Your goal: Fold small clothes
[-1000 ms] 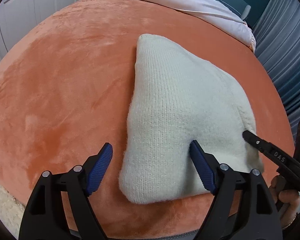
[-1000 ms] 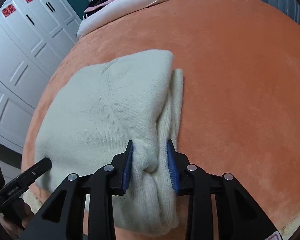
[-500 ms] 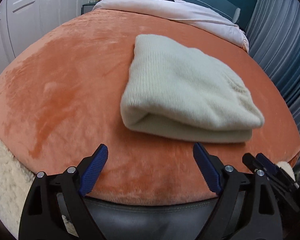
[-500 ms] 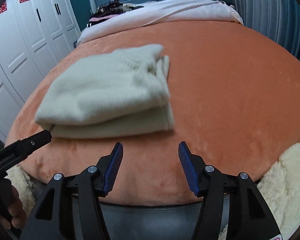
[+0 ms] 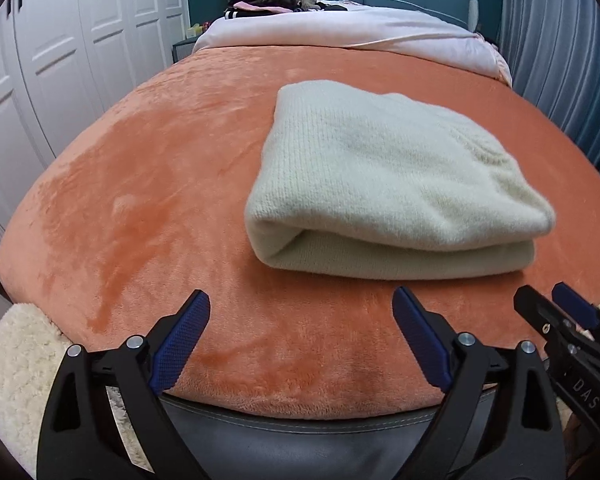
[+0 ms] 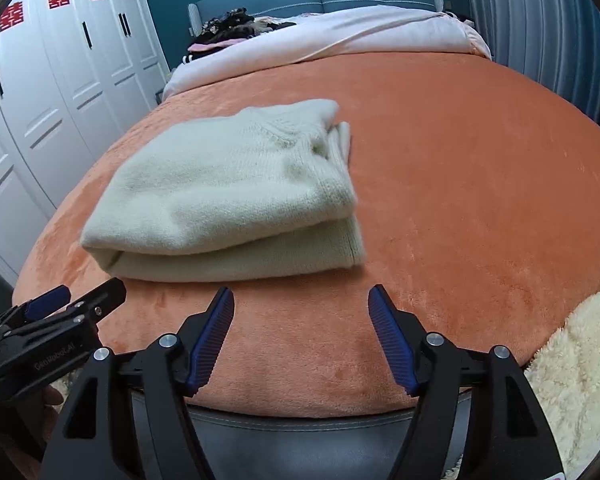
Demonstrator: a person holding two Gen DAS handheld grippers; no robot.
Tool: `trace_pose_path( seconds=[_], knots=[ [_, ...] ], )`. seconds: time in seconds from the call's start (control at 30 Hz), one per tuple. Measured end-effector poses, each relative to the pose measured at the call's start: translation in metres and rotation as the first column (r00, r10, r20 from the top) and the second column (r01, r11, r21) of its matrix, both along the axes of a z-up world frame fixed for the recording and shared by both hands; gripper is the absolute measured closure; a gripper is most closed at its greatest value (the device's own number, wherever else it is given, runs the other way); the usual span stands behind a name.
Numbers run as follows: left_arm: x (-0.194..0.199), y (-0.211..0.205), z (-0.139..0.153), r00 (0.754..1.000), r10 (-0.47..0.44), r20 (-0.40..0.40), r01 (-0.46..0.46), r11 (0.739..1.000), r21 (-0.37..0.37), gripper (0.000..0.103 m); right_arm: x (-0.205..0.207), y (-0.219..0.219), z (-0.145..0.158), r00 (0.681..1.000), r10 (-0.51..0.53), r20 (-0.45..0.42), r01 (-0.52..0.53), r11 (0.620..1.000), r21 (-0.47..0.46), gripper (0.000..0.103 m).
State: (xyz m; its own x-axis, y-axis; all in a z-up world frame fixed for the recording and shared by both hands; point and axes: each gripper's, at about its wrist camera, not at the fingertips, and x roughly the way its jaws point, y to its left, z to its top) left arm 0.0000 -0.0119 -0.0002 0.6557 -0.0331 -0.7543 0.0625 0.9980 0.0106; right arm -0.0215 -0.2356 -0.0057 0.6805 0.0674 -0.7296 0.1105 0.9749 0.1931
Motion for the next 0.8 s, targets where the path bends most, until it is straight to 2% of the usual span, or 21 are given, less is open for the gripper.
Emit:
trace_pose_path(
  seconds=[0.1, 0.27, 0.8],
  knots=[
    [0.003, -0.006, -0.013, 1.000, -0.002, -0.004, 0.003, 0.999, 0.041, 0.013, 0.006, -0.002, -0.010, 0.999, -0.041, -0.023, 0.041, 0.999, 0.000, 0.035],
    [0.009, -0.005, -0.023, 1.000, 0.026, -0.012, -0.025, 0.999, 0.037, 0.013, 0.010, 0.002, -0.021, 0.998, -0.034, -0.057, 0.033, 0.999, -0.023, 0.035],
    [0.008, -0.001, -0.029, 0.999, 0.048, -0.014, -0.047, 0.998, 0.036, 0.013, 0.002, 0.020, -0.026, 0.997, -0.039, -0.062, 0.035, 0.997, -0.068, 0.035]
  ],
)
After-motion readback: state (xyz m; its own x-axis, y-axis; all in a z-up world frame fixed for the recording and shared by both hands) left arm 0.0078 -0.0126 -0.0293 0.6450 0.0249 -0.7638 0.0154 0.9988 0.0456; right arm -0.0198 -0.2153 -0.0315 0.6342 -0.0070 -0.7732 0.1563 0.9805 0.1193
